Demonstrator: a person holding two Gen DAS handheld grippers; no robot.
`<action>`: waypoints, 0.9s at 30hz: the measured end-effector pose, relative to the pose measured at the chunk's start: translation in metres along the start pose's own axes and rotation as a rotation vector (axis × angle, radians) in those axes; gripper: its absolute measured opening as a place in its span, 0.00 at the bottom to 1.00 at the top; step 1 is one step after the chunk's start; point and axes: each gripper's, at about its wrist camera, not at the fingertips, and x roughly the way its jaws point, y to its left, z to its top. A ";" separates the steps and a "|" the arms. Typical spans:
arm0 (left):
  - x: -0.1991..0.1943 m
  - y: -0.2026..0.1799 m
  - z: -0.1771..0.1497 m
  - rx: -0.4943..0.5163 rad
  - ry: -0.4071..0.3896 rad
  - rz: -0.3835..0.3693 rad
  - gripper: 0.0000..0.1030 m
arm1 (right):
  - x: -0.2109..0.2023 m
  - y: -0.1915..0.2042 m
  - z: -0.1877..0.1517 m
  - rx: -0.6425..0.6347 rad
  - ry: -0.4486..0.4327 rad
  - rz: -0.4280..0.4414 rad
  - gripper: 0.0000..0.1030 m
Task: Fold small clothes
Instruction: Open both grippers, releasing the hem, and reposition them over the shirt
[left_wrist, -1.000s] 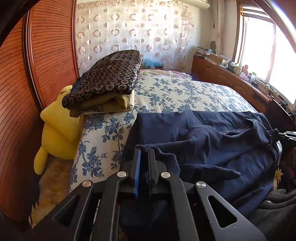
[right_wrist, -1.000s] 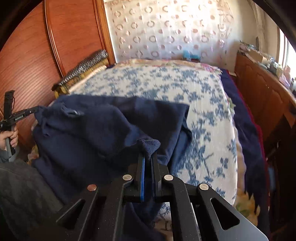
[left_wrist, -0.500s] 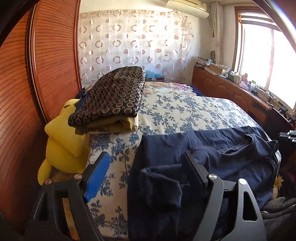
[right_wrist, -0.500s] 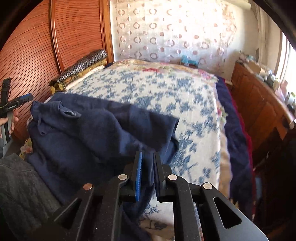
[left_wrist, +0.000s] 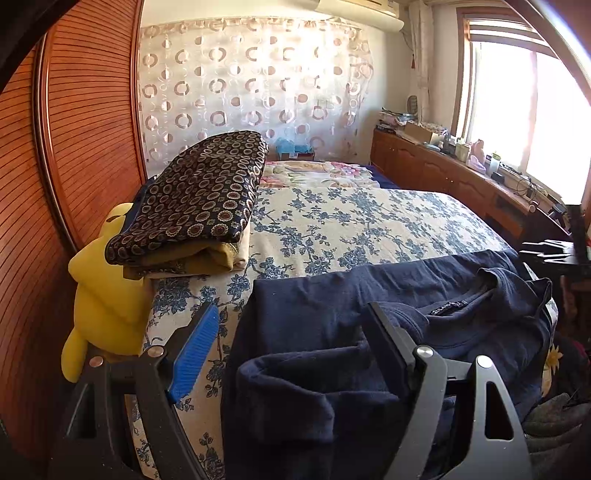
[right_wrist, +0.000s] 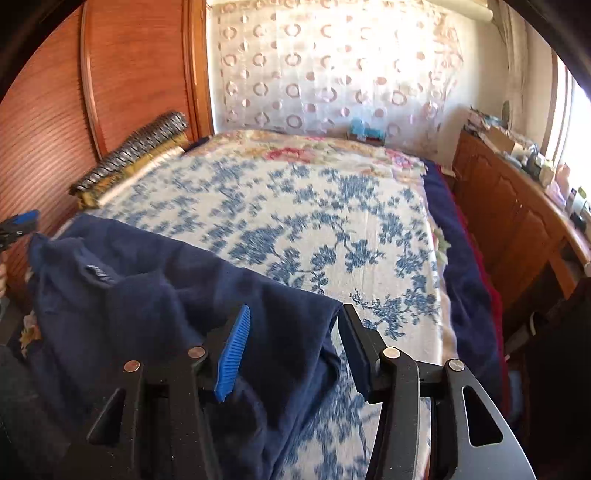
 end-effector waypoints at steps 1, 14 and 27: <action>0.001 0.000 0.000 0.001 0.002 0.000 0.78 | 0.008 -0.001 0.002 0.007 0.013 -0.003 0.50; 0.024 0.008 0.013 -0.012 0.030 -0.031 0.78 | 0.038 -0.009 0.000 0.096 0.062 -0.020 0.64; 0.089 0.028 0.026 -0.003 0.228 -0.055 0.62 | 0.044 -0.011 -0.002 0.097 0.059 -0.013 0.65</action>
